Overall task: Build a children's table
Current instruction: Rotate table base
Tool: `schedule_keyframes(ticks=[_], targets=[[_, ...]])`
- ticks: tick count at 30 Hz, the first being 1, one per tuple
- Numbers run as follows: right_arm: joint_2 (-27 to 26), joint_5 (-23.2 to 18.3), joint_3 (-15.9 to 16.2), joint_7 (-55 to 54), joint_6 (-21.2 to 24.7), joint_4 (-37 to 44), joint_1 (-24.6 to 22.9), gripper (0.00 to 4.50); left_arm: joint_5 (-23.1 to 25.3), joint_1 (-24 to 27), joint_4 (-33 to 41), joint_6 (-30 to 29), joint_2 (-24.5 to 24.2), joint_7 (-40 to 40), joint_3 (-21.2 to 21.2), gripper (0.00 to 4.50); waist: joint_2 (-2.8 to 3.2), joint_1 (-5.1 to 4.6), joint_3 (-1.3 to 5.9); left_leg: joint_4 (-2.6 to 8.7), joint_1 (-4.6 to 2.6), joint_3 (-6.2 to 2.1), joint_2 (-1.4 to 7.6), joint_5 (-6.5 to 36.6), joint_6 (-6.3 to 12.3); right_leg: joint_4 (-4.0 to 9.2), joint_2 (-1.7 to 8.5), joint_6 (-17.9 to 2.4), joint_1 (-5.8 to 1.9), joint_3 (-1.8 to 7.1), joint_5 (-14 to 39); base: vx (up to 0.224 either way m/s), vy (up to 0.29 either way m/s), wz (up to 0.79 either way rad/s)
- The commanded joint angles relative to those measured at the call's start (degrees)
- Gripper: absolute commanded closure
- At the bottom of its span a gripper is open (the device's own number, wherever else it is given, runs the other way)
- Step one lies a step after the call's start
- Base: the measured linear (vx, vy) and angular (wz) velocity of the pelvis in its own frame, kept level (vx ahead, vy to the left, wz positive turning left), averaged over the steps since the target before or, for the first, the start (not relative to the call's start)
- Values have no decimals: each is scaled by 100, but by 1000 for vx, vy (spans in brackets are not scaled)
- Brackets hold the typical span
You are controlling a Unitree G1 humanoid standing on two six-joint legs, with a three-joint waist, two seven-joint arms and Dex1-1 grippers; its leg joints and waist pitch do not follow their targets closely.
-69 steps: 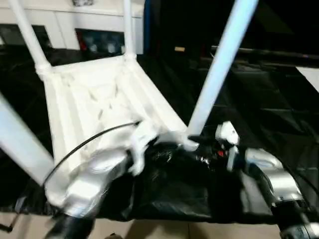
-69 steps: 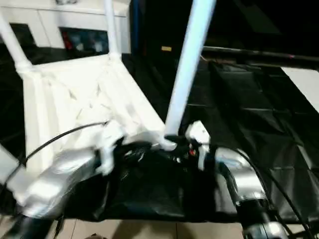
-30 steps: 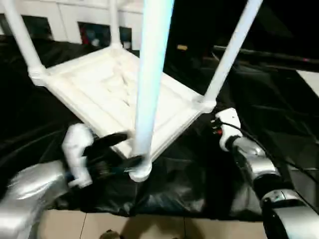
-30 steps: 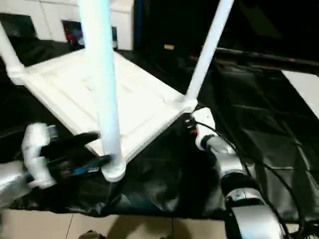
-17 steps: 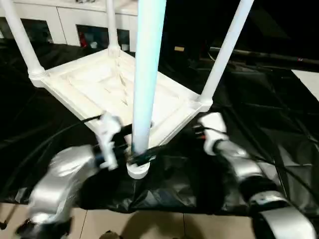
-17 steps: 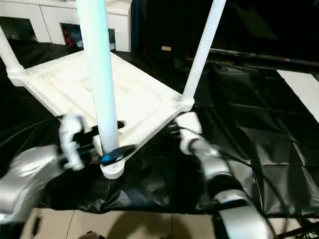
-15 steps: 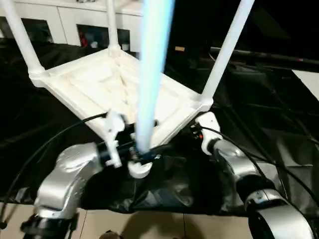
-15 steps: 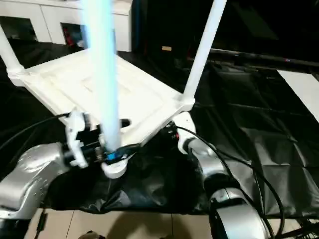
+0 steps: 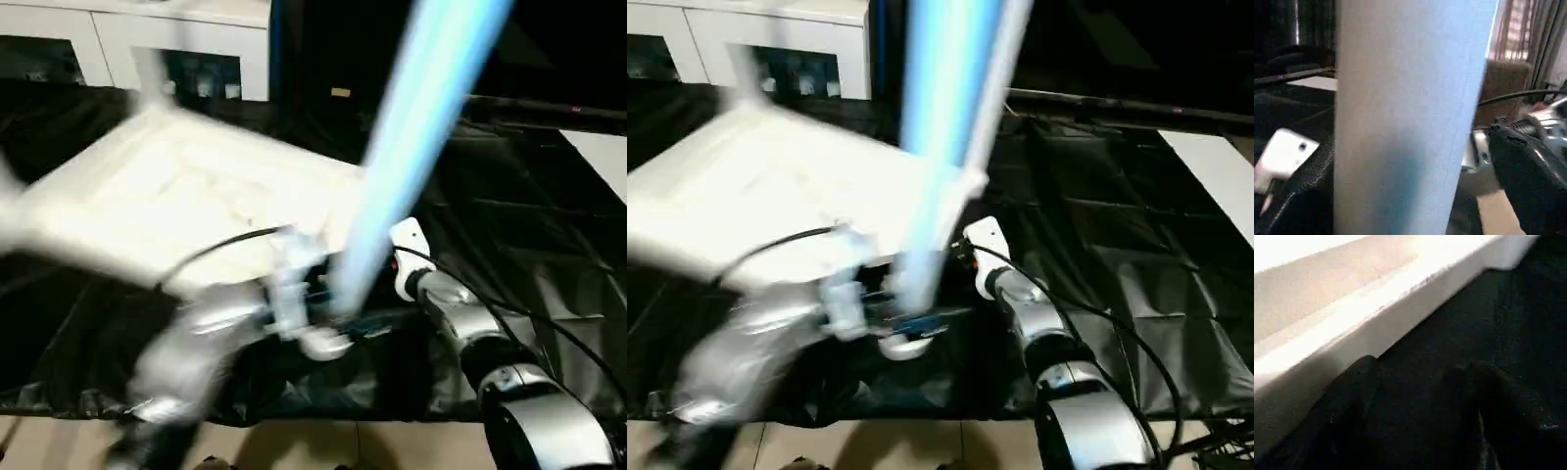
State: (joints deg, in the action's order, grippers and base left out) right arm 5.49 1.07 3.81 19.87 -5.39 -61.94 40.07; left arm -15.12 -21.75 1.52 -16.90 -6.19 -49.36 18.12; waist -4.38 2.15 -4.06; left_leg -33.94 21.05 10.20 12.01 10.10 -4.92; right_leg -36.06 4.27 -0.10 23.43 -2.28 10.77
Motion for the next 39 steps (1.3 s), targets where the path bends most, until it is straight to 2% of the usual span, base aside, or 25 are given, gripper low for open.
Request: schedule_keyframes(ticks=[1,2,4,5,8,12,13,14,16,19,21,26,28,29,30,31,32,34,35,37,38,39], targets=[[-43,69,47,-60,-101,-33,139,118,404,-156,-434,365,89,464,7,8,88,50,443,367,-21,7,67,1204,1,409,260,-1158,-324,190,767,0,0,0],[12,66,-4,-203,-79,-65,155,118,604,-252,-754,628,122,835,-132,8,113,47,444,363,-23,6,59,1201,-7,417,257,-1138,-319,187,770,0,0,0],[49,70,-37,-267,-78,-84,161,118,685,-298,-900,764,93,954,-180,8,105,59,455,360,-33,0,67,1221,15,412,272,-1146,-319,184,823,0,0,0],[163,62,-118,-314,-107,-109,144,118,726,-315,-1079,966,-46,951,-293,8,154,86,465,351,-50,0,68,1182,28,405,273,-1179,-307,184,764,0,0,0],[319,48,-199,-315,-140,-116,96,118,668,-280,-1152,970,-158,937,-472,8,154,130,467,352,-58,12,78,1119,22,369,257,-1274,-304,176,535,0,0,0],[597,-57,-293,1,-179,3,-66,118,593,-227,-1356,1285,-307,845,-711,8,143,155,461,351,-56,18,65,1220,35,389,260,-1270,-310,178,630,0,0,0],[646,-55,-271,89,-204,49,-104,118,645,-229,-1422,1329,-343,915,-712,8,137,158,459,350,-53,17,62,1236,49,397,254,-1257,-312,176,659,0,0,0],[704,-48,-235,224,-252,116,-154,118,604,-254,-1465,1118,-445,751,-654,8,140,161,464,349,-56,15,66,1227,44,388,261,-1260,-314,174,661,0,0,0],[797,-61,-185,476,-300,232,-233,118,296,-283,-1490,655,-679,26,-511,8,138,175,468,346,-59,20,57,1185,67,381,273,-1278,-305,178,727,0,0,0],[925,-145,-143,963,-310,472,-335,118,214,-264,-1547,633,-899,-417,-428,8,168,175,455,356,-64,20,76,1210,87,387,257,-1367,-291,182,659,0,0,0],[1206,-359,-41,1947,-306,1128,-591,118,408,-346,-1799,738,-1290,-920,-238,8,158,187,458,366,-61,7,82,1237,144,381,256,-1347,-311,178,615,0,0,0],[1641,-517,134,2901,-265,1863,-934,118,794,-653,-2393,1144,-1505,-1030,-155,54,147,247,441,366,-84,17,77,1227,220,417,253,-1300,-311,189,669,0,0,0],[1900,-615,228,3415,-94,2320,-1162,118,895,-833,-2673,1316,-1576,-1103,-141,68,123,282,444,367,-82,15,85,1264,186,421,275,-1309,-321,190,778,0,0,0],[2033,-662,269,3631,20,2538,-1270,118,962,-921,-2800,1384,-1624,-1156,-104,79,109,312,437,362,-97,18,81,1278,227,434,263,-1267,-313,197,817,0,0,0],[2226,-729,291,3947,262,2933,-1455,118,1019,-1070,-3017,1486,-1685,-1277,-36,85,121,324,443,369,-78,6,85,1219,231,422,277,-1254,-323,196,798,0,0,0],[2242,-735,293,3971,282,2966,-1471,118,1023,-1084,-3038,1494,-1687,-1287,-31,85,113,336,441,368,-86,8,80,1200,240,431,269,-1227,-326,195,806,0,0,0],[2380,-807,318,4179,489,3231,-1593,118,1013,-1210,-3224,1526,-1676,-1389,-29,85,146,338,446,369,-74,-3,82,1173,226,414,280,-1248,-328,193,781,0,0,0],[2433,-840,333,4256,581,3319,-1632,118,998,-1264,-3303,1524,-1661,-1436,-41,124,124,326,445,370,-73,1,84,1242,190,429,290,-1299,-322,184,872,0,0,0],[2528,-887,360,4387,713,3475,-1709,118,993,-1393,-3525,1554,-1621,-1568,-52,124,140,332,444,365,-72,0,73,1236,188,433,286,-1298,-329,185,892,0,0,0],[2582,-898,379,4449,783,3561,-1751,118,999,-1476,-3677,1586,-1598,-1657,-52,141,134,343,452,358,-76,0,81,1238,182,435,296,-1312,-327,188,864,0,0,0],[2625,-915,391,4497,853,3674,-1801,118,1019,-1569,-3862,1646,-1579,-1733,-52,156,143,331,451,365,-56,-10,75,1225,174,437,297,-1326,-339,180,842,0,0,0],[2636,-924,393,4509,878,3715,-1819,118,1029,-1605,-3931,1660,-1573,-1753,-50,156,177,338,457,360,-68,-11,77,1243,163,431,300,-1342,-332,179,838,0,0,0]])
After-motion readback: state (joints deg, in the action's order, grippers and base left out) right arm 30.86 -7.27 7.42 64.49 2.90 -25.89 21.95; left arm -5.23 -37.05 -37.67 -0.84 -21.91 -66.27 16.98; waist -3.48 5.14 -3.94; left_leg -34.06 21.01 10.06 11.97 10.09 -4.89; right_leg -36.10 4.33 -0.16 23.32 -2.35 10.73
